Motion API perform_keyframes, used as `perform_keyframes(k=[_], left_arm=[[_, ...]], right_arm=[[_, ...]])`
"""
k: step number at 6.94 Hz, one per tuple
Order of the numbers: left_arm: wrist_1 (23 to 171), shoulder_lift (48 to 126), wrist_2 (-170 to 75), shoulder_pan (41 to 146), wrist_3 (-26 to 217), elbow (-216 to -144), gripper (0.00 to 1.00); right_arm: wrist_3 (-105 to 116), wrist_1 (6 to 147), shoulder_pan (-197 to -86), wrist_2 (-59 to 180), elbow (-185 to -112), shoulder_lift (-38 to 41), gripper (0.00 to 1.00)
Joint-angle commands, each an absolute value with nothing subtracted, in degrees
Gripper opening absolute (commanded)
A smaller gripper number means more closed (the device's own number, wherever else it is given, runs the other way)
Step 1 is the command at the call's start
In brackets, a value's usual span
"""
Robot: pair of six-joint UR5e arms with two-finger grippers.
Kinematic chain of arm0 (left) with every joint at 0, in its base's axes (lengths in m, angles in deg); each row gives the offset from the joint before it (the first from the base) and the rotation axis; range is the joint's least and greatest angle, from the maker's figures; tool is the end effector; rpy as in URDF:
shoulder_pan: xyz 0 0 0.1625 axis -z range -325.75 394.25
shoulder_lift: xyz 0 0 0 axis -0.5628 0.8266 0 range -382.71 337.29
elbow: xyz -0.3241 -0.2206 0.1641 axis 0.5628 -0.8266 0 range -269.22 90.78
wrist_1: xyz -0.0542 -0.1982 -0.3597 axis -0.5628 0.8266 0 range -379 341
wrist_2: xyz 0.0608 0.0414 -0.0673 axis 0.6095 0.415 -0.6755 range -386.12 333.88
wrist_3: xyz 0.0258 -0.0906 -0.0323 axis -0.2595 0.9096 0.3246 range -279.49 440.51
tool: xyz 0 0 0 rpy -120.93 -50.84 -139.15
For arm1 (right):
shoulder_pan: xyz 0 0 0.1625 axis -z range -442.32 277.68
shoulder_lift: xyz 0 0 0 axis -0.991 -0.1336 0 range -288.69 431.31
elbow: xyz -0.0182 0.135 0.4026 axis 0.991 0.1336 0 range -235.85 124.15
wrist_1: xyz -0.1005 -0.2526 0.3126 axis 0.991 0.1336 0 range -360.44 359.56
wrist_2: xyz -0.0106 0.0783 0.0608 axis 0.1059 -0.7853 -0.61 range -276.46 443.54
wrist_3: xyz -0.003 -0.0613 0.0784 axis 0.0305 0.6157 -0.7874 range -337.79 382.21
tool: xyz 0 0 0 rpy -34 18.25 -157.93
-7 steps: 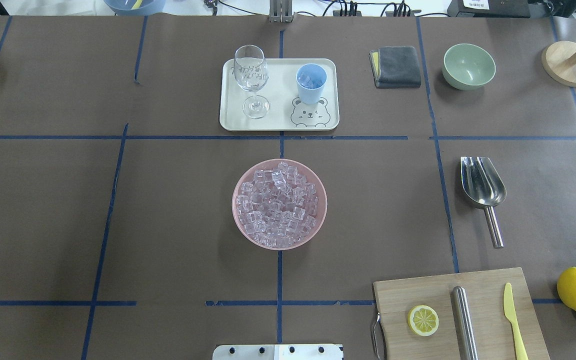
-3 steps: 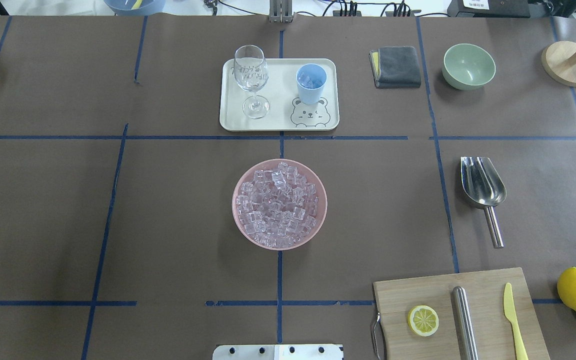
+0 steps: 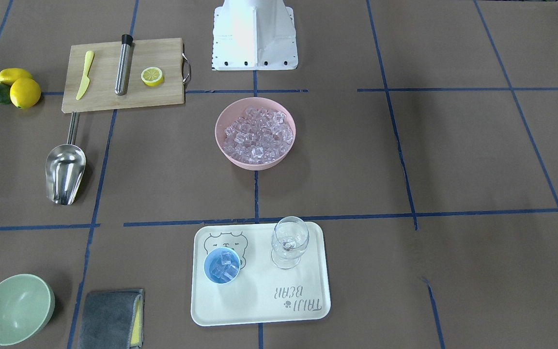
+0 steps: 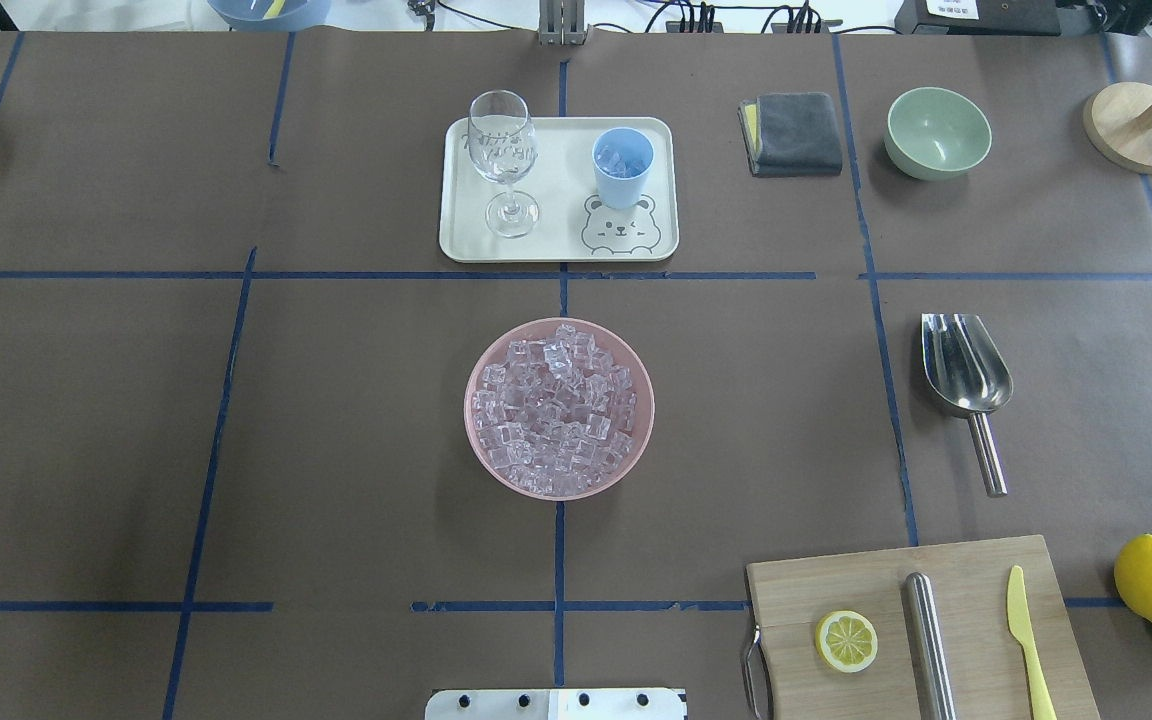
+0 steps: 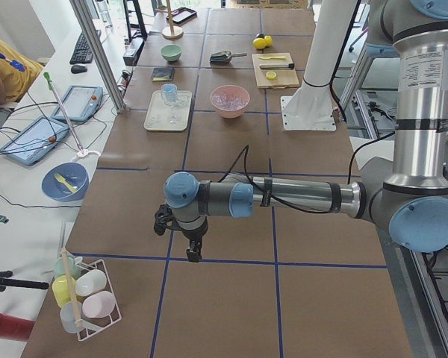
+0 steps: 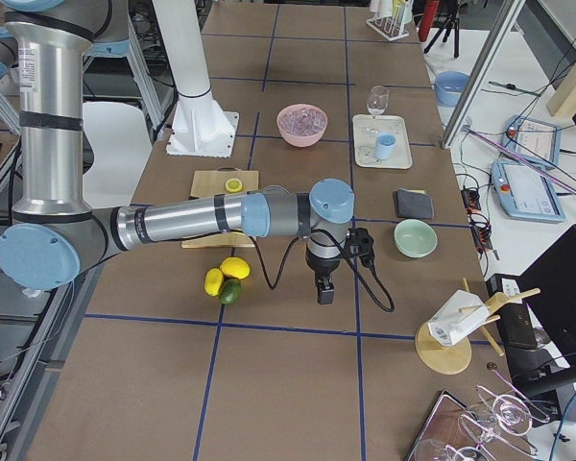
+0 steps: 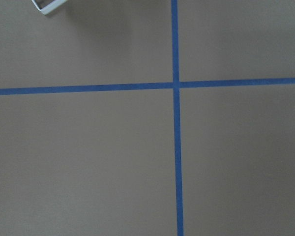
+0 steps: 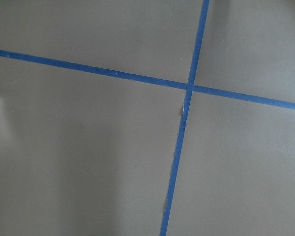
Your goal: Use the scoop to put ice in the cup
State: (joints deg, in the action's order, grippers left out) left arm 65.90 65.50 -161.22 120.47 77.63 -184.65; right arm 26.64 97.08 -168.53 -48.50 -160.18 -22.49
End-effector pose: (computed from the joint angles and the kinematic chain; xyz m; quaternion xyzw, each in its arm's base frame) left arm -0.0312 -0.4791 0.6353 -0.0147 0.3833 0.0488 0.9222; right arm 0.0361 -0.4643 0.5834 0.0266 -0.3584 -0.0763 0.9301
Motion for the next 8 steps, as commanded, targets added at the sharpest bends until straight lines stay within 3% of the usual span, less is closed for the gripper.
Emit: perform_keyframes(k=[1,8], left_arm=[[60.65,66.06,-161.29,120.55,71.95,-185.46,1.0],[60.28,65.62,-169.45,126.36,70.22,-184.75,1.0]], right_arm=[[26.61,97.12,-168.28,-48.91,-159.47,-22.56,1.0],[25.64,96.77,-168.28,-48.9,-158.68,-22.65,1.0]])
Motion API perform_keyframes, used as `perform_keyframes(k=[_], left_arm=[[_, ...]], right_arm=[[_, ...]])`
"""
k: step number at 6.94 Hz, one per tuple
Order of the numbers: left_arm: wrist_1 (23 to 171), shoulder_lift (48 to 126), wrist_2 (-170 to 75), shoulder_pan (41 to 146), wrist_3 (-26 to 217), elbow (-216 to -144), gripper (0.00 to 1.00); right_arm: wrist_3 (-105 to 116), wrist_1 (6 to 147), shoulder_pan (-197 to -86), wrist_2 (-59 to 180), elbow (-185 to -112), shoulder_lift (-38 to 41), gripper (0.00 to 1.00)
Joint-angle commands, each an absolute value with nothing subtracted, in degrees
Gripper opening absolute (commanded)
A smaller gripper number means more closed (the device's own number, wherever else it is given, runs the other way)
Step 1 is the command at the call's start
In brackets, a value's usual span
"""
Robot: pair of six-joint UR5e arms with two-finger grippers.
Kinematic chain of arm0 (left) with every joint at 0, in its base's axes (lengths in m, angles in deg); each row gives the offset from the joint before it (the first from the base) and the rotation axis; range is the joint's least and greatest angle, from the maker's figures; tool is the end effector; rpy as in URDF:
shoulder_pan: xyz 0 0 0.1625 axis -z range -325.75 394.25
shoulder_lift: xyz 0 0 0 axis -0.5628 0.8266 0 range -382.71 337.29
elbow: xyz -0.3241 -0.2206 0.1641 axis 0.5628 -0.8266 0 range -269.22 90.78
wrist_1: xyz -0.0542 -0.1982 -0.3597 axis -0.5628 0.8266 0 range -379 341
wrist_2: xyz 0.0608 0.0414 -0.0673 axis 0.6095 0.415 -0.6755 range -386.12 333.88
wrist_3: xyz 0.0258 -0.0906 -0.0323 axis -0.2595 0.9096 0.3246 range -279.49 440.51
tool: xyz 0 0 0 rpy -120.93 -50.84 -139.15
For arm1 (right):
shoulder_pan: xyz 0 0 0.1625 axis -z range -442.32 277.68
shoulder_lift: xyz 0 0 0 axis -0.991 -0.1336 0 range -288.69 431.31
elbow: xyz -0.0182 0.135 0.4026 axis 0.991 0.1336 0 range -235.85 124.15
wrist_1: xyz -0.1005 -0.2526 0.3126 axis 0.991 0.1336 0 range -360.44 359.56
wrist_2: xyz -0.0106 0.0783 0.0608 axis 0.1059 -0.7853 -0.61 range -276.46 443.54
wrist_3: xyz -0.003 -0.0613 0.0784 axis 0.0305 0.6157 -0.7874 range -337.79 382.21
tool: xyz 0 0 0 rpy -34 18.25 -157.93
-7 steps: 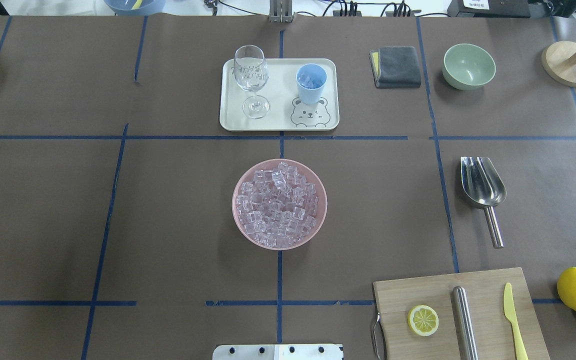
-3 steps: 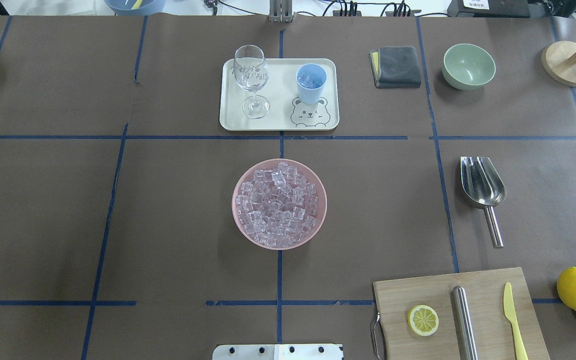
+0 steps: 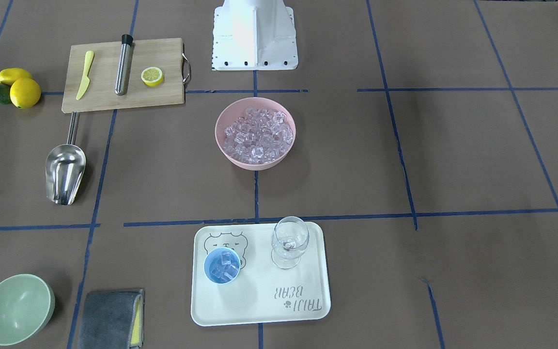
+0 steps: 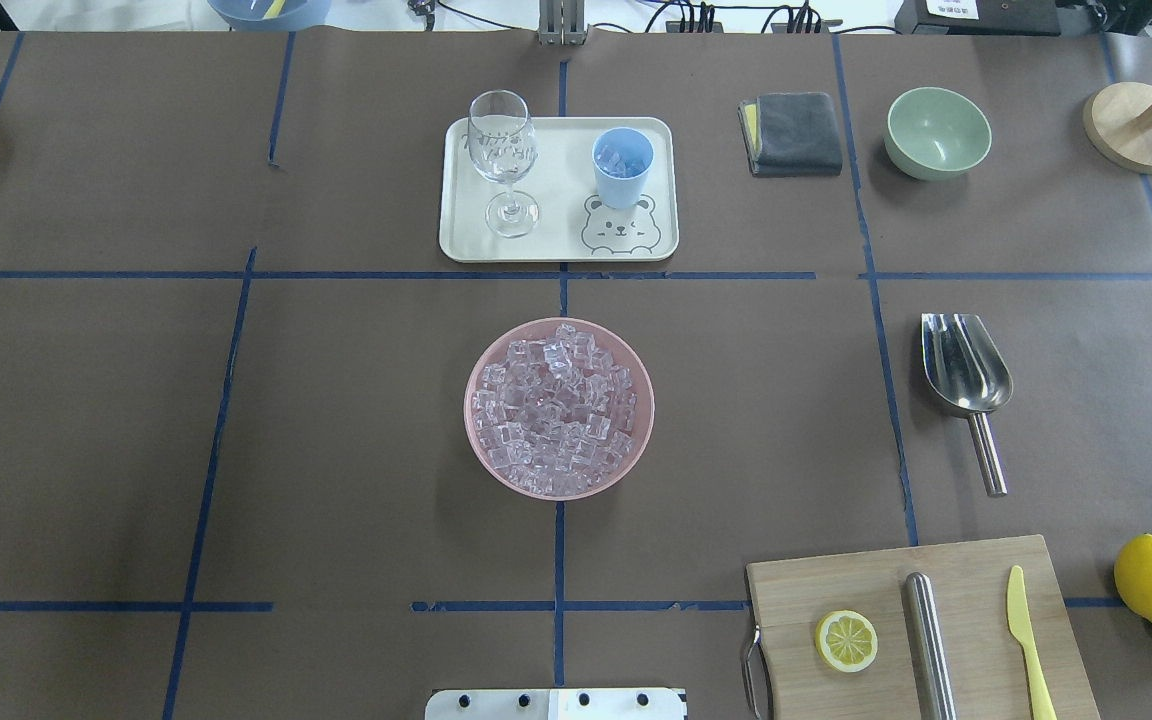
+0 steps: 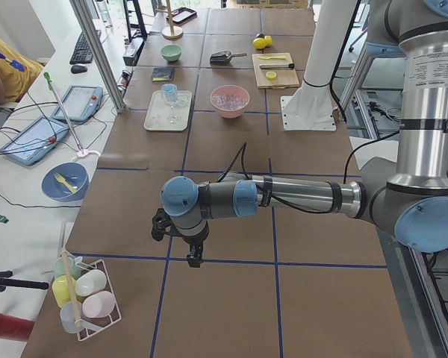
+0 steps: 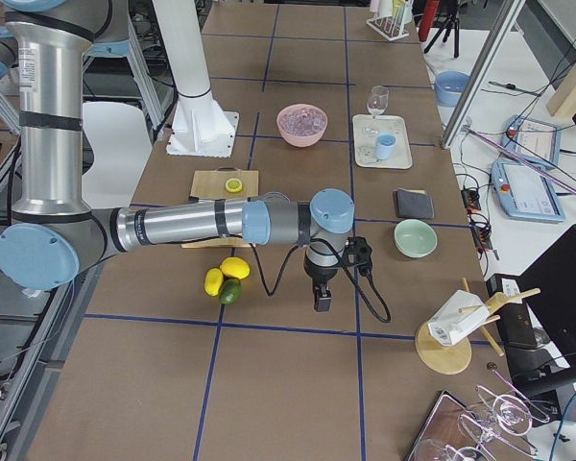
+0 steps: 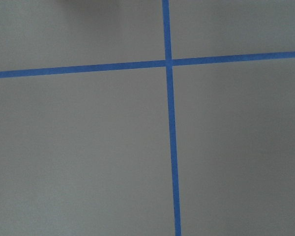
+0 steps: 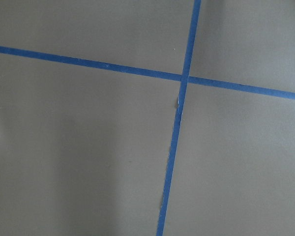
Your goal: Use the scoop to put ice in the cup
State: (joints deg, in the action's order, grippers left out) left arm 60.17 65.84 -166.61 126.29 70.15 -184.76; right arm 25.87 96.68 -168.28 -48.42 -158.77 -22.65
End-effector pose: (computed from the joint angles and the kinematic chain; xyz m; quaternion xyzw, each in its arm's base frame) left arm -0.0732 -0.4697 0.6341 -0.0068 0.4290 0.0405 0.9024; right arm 0.0342 -0.4637 0.5961 0.0139 -0.3580 -0.0684 0.9311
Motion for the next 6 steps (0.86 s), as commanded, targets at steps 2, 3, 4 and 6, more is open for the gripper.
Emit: perform_keyframes(k=[2,3,4,6], left_arm=[[61.5,65.53,-169.2,126.27,70.14,-184.67,1.0],[62.73,65.44,-169.46,126.27,70.31,-184.58,1.0],[63.44,65.35,-169.2,126.27,70.57,-184.66,1.0],[67.12,65.35,-167.98,126.53,71.01,-184.67,1.0]], right_arm=[[25.55,96.86,-168.28,-53.71,-157.46,-22.74,1.0],[25.73,96.77,-168.28,-54.09,-156.15,-22.82,1.0],[25.73,96.6,-168.28,-54.27,-156.13,-22.56,1.0],[25.9,96.6,-168.45,-53.74,-155.17,-21.77,1.0]])
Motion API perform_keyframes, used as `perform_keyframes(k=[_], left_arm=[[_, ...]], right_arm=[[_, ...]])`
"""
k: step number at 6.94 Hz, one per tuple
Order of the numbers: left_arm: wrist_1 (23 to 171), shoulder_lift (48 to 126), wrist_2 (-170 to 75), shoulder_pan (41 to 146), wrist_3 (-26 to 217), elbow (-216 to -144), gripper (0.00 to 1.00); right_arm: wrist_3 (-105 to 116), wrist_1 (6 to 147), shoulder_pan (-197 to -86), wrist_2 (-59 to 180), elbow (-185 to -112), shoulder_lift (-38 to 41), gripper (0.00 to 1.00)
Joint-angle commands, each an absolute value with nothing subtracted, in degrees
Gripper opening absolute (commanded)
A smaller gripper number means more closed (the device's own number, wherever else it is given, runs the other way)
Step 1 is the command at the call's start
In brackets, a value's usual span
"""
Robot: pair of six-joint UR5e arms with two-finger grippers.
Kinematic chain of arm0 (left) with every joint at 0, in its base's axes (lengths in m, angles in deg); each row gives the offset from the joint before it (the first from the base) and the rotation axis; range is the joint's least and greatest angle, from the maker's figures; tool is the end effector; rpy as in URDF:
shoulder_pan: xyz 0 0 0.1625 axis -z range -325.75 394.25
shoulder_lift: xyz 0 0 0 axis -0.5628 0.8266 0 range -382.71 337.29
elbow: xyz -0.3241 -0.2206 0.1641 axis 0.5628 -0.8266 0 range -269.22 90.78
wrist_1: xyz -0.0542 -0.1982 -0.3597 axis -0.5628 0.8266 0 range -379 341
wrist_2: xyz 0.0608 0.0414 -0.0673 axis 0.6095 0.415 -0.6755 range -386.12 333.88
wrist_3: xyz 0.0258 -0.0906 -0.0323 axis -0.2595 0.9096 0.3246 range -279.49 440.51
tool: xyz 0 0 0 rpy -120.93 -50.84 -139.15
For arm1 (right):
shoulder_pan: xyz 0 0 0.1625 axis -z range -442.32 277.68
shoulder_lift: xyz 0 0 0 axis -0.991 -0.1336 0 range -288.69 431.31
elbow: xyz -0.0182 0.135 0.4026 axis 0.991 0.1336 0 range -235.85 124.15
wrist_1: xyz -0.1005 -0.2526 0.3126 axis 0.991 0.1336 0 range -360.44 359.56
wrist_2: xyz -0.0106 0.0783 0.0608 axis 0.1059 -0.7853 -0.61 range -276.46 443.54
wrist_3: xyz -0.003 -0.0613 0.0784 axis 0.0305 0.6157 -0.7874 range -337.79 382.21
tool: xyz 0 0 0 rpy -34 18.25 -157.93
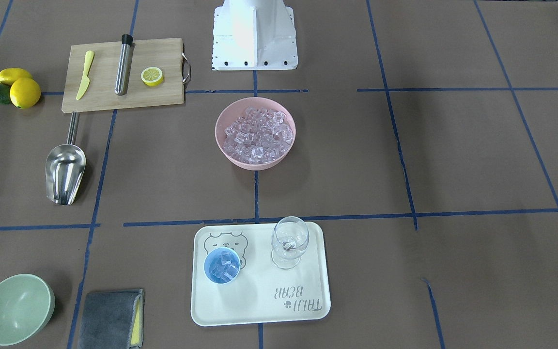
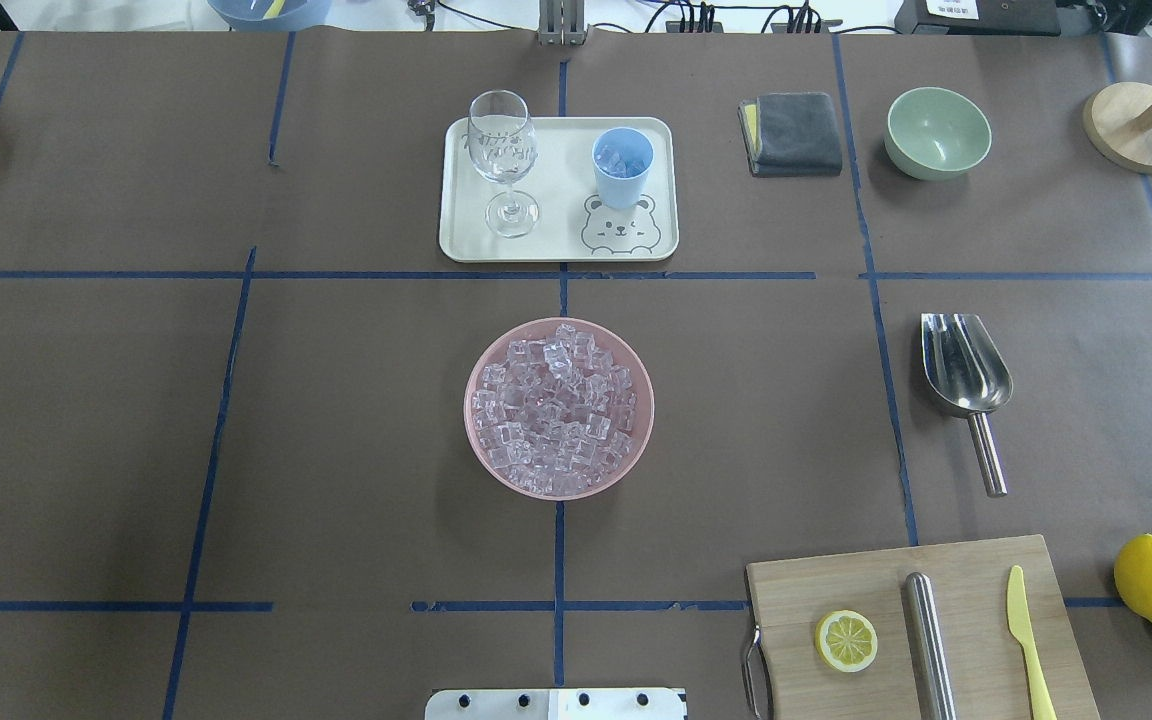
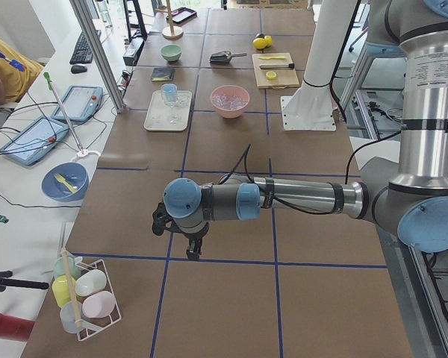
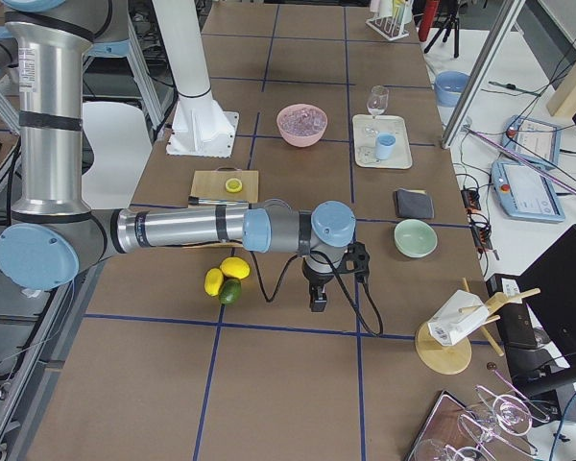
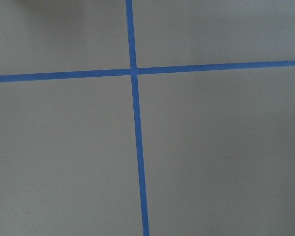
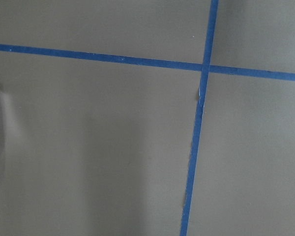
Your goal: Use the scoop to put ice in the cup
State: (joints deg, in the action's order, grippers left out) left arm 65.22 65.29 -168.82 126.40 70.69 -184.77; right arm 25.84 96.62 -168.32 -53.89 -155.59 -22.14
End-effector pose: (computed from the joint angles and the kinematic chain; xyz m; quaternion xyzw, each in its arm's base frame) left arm -0.0718 -0.4715 0.6272 0.0290 0.4432 0.0513 0.8945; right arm 0.0276 -0.4662 0.6124 -0.0074 -0.4021 -0.0582 0.9137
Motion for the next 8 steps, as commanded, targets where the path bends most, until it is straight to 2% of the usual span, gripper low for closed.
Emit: perform_keyframes(k=[1,8], left_arm=[[68.79,65.53,-165.36,126.97,71.1,-185.1,1.0],[72.32,65.27,-160.68,128.29,78.31,-184.84,1.0]], right_arm=[[25.99,96.6,-168.54,-53.48,-155.17,-21.86,1.0],[25.73,96.68,-168.54,-52.95,-155.08,-22.12,1.0]])
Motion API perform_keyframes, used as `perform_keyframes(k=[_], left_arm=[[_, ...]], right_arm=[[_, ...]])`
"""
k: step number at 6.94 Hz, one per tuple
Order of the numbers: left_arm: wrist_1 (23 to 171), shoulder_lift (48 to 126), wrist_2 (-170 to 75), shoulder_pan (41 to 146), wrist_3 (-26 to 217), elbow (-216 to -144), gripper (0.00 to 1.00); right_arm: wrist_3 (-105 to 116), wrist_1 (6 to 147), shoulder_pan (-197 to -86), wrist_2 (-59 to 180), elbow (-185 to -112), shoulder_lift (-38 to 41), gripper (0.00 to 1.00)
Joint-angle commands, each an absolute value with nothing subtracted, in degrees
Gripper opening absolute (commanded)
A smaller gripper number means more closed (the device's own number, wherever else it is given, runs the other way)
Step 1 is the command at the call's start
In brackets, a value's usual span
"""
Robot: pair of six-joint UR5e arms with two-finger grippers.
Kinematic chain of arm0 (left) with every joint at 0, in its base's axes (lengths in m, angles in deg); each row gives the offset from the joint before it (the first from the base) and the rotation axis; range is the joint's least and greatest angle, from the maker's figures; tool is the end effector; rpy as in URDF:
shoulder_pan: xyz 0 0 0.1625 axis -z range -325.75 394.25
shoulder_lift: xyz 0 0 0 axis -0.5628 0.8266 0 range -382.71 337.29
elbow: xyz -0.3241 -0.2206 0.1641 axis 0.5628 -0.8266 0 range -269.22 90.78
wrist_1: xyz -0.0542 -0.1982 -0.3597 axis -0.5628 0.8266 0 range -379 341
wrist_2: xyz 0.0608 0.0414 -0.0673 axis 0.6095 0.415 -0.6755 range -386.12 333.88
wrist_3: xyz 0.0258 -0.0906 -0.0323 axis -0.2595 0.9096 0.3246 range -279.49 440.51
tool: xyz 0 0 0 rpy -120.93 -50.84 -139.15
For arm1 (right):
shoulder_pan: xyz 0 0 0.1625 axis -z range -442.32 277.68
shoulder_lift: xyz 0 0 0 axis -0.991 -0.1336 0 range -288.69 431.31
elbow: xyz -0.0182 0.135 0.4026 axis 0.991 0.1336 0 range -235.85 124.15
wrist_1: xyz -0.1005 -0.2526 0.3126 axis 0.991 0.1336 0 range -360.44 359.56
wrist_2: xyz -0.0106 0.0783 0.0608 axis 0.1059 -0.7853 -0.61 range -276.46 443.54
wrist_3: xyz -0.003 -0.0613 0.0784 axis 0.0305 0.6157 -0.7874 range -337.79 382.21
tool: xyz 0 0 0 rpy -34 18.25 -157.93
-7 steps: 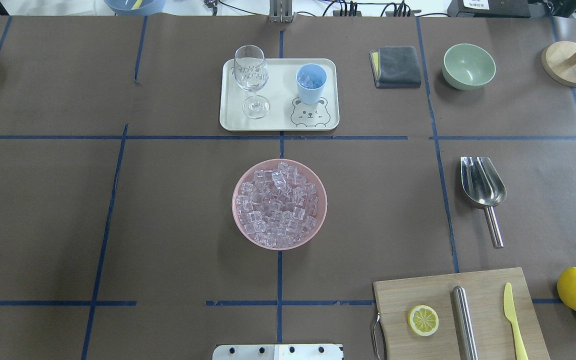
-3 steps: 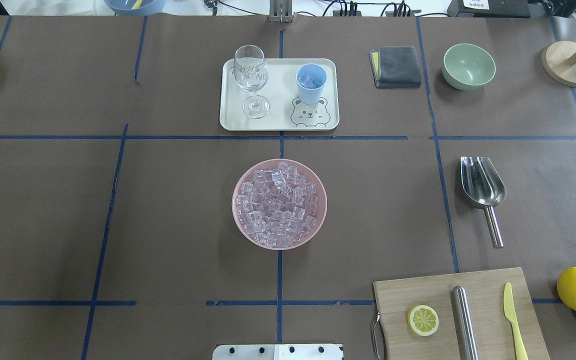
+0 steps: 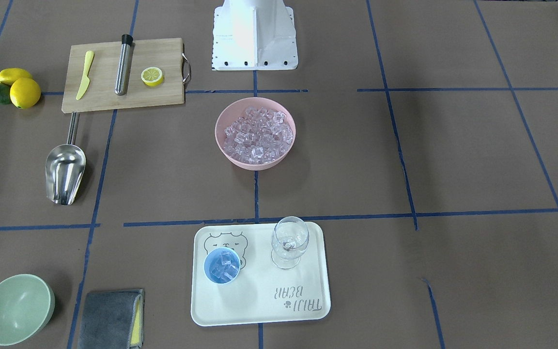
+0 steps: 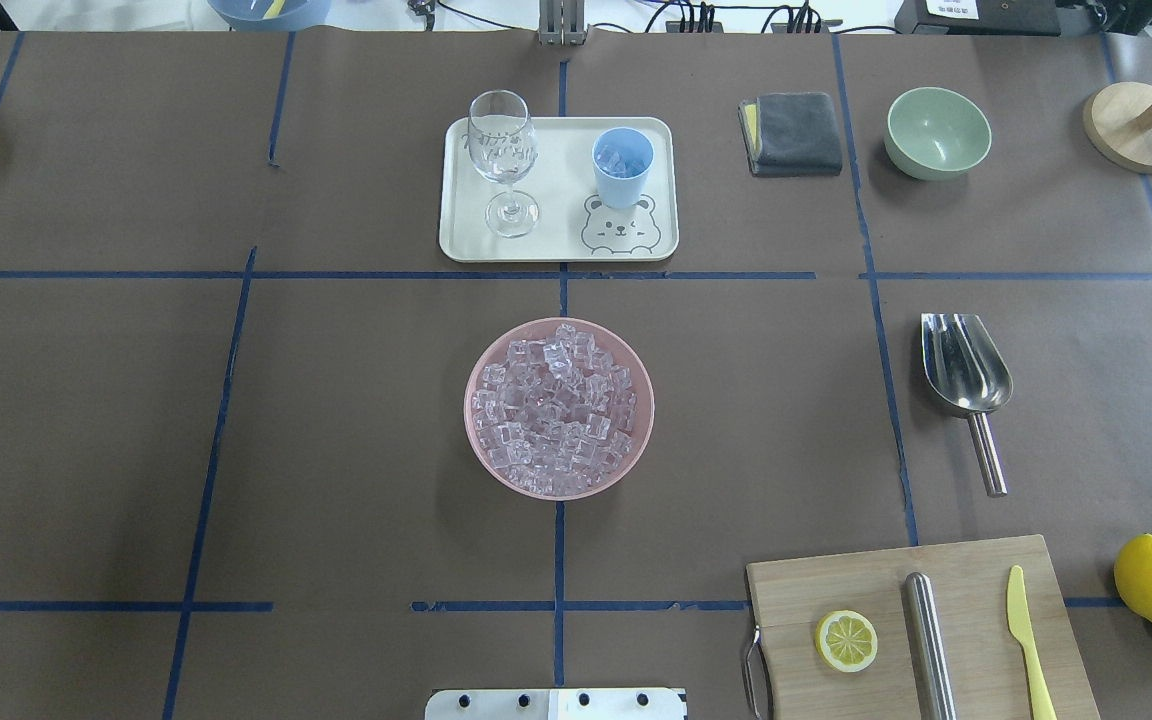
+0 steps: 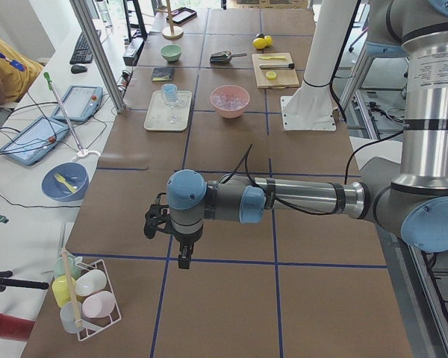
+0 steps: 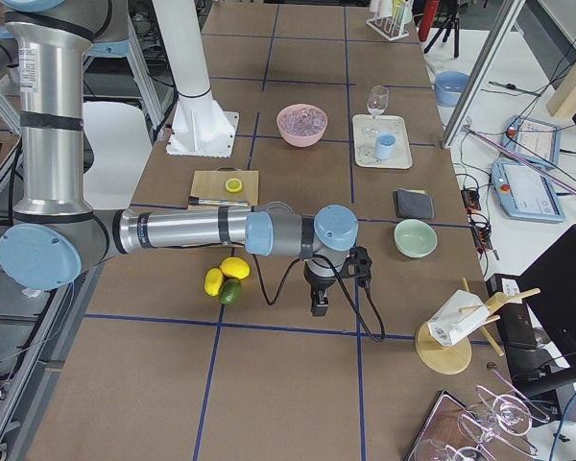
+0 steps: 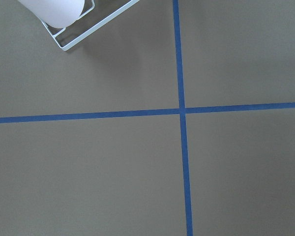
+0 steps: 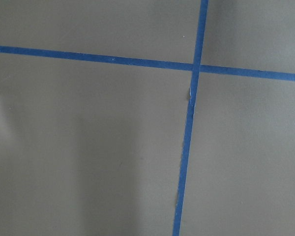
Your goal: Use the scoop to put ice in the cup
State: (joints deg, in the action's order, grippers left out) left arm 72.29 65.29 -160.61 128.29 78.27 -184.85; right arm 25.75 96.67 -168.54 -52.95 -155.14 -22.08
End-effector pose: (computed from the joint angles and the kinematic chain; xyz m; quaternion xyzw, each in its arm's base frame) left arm -0.0973 -0.4763 0.6247 0.0604 0.3755 0.0017 0.9249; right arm 0.0305 -0.4663 0.6170 -0.0105 -0.3946 -0.0545 0.9172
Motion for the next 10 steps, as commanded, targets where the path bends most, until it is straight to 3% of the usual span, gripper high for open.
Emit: perform_keyframes(k=[1,10], left_arm=[[72.32,65.27,-160.68,128.29,78.31,-184.84,1.0],[72.15,64.21,-162.87,128.29,78.49,-184.93,1.0]], right_arm=[[25.64,96.68,-168.54,-53.04,-155.16,-22.21,1.0],[25.2,96.77,-171.44,-52.6,-159.56,-23.53,1.0]])
